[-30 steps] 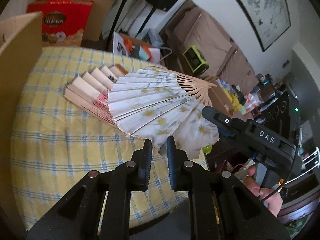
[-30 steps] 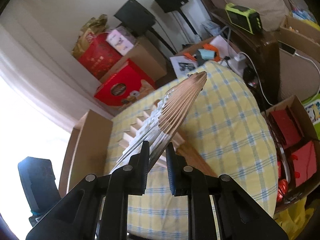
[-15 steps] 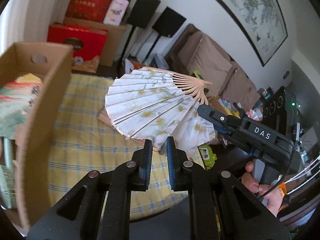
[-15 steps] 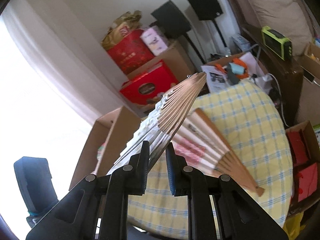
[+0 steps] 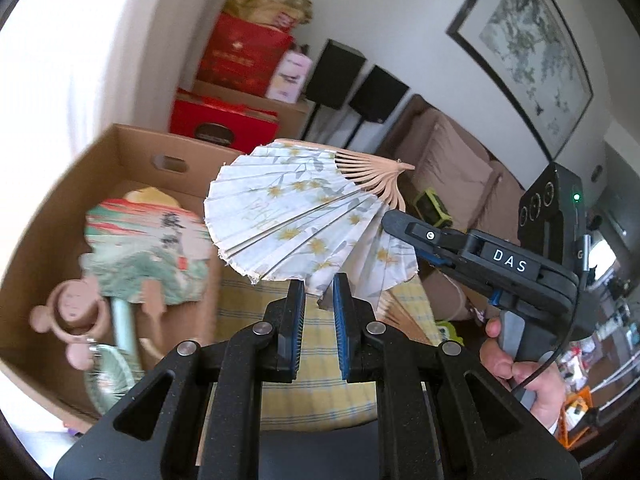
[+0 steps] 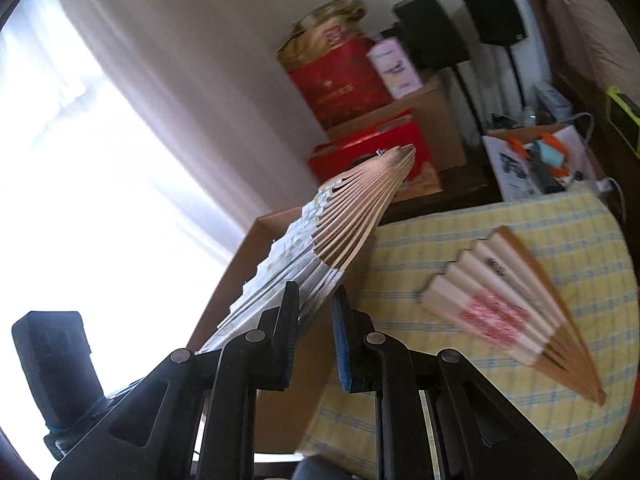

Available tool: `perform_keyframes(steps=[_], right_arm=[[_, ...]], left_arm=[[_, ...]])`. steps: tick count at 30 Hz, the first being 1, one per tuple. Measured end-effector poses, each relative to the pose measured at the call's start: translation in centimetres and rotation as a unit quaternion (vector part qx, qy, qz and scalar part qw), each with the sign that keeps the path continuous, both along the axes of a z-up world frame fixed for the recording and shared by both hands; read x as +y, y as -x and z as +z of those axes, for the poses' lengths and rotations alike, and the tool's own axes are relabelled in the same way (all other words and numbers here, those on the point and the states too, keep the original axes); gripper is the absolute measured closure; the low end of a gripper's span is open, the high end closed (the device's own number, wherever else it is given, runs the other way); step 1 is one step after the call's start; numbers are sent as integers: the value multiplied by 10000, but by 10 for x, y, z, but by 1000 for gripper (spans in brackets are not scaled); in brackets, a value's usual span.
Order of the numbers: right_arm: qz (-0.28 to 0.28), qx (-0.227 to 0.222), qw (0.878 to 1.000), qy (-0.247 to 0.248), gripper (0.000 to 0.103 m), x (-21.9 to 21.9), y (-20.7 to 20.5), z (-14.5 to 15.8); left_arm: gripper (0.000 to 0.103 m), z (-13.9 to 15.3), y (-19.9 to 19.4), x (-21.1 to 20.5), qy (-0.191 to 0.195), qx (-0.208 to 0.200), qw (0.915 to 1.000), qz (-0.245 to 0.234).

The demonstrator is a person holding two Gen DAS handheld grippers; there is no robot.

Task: Organize objects
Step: 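Lift the white floral fan with the right gripper toward the box, then lower the white floral fan into the box and open the right gripper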

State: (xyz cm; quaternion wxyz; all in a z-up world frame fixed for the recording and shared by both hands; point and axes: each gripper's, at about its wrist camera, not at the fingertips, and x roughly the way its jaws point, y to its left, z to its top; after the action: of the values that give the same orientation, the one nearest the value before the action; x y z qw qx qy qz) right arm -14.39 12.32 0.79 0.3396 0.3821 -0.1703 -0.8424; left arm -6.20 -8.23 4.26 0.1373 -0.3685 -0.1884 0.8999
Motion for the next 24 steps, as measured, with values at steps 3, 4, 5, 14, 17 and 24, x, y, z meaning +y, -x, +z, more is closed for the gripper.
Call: perform_keyframes(steps=[3, 4, 5, 14, 17, 24], right_arm=[[198, 8, 9998, -50, 87, -27, 1, 0], [263, 12, 9996, -75, 87, -35, 2, -1], [365, 14, 9993, -115, 87, -48, 2, -2], [966, -30, 9944, -425, 87, -123, 5, -23], [1115, -16, 9923, -533, 87, -142, 5, -31], [1308, -52, 9886, -750, 87, -169, 10, -53]], left_arm=[[90, -1, -5, -22, 71, 6, 9997, 220], [90, -1, -7, -28, 96, 7, 9995, 295], [90, -3, -8, -36, 117, 10, 9992, 380], [90, -35, -13, -98, -58, -191, 9954, 937], [90, -47, -16, -111, -75, -255, 9942, 1043], [90, -68, -15, -121, 56, -368, 9924, 1172]])
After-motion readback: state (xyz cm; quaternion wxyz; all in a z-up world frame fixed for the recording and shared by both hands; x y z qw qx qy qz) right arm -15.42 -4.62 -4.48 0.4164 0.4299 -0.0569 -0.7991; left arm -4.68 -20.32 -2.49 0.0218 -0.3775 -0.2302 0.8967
